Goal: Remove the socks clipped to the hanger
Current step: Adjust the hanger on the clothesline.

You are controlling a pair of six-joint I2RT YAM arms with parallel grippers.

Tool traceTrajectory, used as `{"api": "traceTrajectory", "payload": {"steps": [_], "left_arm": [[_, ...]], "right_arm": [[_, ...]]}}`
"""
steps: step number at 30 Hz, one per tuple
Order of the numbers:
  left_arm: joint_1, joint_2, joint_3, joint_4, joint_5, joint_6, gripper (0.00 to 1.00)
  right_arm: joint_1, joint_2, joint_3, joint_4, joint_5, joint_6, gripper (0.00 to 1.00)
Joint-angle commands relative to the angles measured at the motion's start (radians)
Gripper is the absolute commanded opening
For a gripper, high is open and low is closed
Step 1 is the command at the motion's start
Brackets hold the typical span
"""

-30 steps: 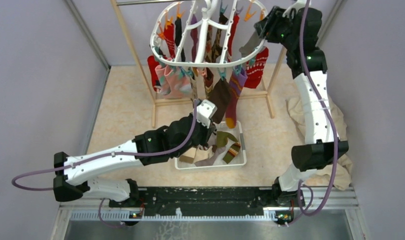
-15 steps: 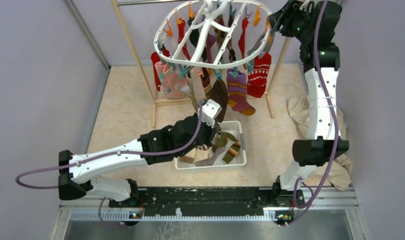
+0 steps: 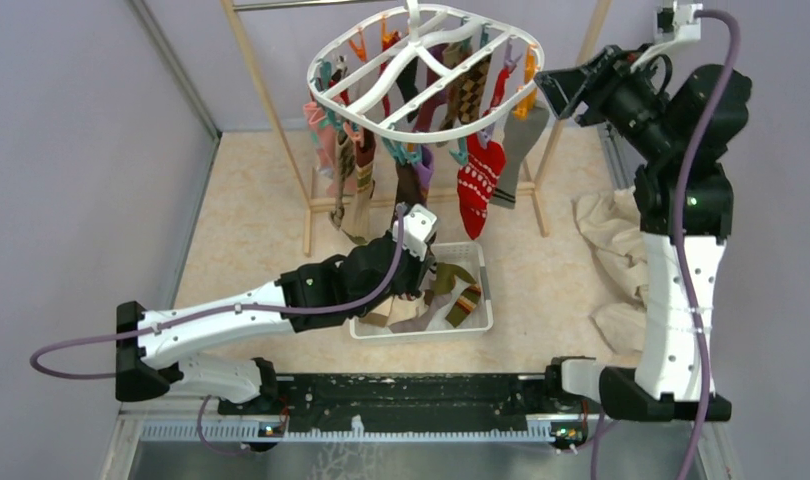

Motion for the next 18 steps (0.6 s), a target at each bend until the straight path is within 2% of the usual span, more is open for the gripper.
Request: {"api": "traceTrajectory", "payload": {"steps": [1,4,7,14,18], "left_arm": [[-0.004,-0.019,-0.019,0.027,-0.016,-0.015,0.08],[-0.005,-0.019,-0.032,0.025,-0.027,-0.023,0.07],[-0.005,-0.029,-0.045,0.020,-0.036,-0.035,0.07],[-0.019,-0.171,-0.104,-0.022,-0.067,-0.110,0.06],[-0.021,-0.280,-0.146,-0.115,-0.094,-0.171,0.06]], "right_arm": [[0.001,-0.076,-0.026,0.018,-0.195,0.074,0.57],[0.004,-0.106,-0.097,0.087,-0.301,0.159,0.57],[0.052,-0.116,-0.121,0.128,-0.341,0.196,0.57],[0.134,-0.116,-0.158,0.121,-0.421,0.181,0.55],[0.252,-0.112,-0.250,0.098,-0.418,0.121,0.54]]}}
